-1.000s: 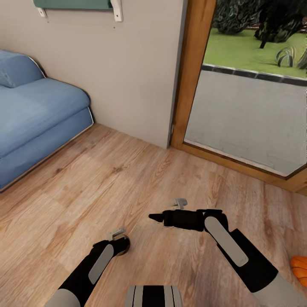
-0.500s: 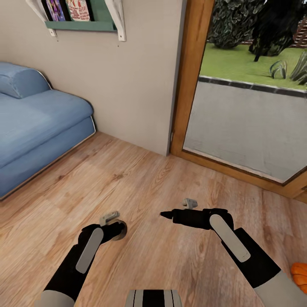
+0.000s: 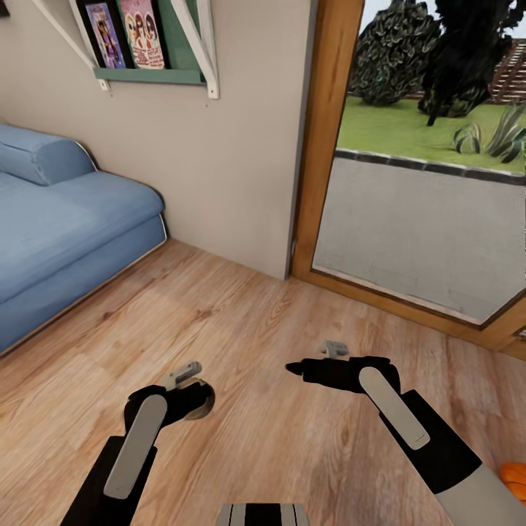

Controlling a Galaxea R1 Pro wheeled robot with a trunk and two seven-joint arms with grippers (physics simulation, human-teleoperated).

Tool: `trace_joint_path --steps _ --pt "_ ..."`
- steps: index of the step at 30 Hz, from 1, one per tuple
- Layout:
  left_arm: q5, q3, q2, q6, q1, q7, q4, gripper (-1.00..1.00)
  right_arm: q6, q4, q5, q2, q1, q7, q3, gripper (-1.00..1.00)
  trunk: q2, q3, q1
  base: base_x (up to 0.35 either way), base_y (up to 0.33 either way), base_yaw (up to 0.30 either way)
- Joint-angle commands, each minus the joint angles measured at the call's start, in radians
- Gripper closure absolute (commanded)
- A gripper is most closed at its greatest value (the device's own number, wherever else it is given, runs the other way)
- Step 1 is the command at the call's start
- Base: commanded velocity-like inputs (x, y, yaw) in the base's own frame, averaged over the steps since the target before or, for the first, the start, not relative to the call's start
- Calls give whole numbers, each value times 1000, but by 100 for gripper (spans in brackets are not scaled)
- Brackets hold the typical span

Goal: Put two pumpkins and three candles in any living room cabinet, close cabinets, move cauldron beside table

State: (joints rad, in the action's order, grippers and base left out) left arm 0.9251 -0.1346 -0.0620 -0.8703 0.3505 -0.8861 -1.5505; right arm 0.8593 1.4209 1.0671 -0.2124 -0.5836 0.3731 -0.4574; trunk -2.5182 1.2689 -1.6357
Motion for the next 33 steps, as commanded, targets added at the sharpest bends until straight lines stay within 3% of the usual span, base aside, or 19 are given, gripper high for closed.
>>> trace_joint_path --steps 1,5,9,14,29,33 --pt "4 -2 -3 -7 -1 -11 -3 100 0 1 10 -1 -1 22 -2 -100 0 -3 1 0 0 0" --pt "7 -20 -18 -14 -4 -60 -6 100 2 19 10 0 -1 114 -3 -100 1 -19 2 0 0 0" --pt "9 -23 -21 -15 -5 -91 -6 100 4 53 11 3 -1 143 -5 -100 2 -34 4 0 0 0" --pt "9 -23 -22 -15 -6 -98 -6 100 7 67 11 4 -1 147 -7 -100 3 -53 6 -103 0 0" --pt "18 -25 -24 -15 -7 -99 -6 100 37 67 22 6 -1 144 -3 -100 3 -53 6 -55 0 0" --pt "18 -28 -26 -15 -7 -99 -6 100 42 67 22 6 -1 144 -3 -100 4 -69 8 -7 0 0"
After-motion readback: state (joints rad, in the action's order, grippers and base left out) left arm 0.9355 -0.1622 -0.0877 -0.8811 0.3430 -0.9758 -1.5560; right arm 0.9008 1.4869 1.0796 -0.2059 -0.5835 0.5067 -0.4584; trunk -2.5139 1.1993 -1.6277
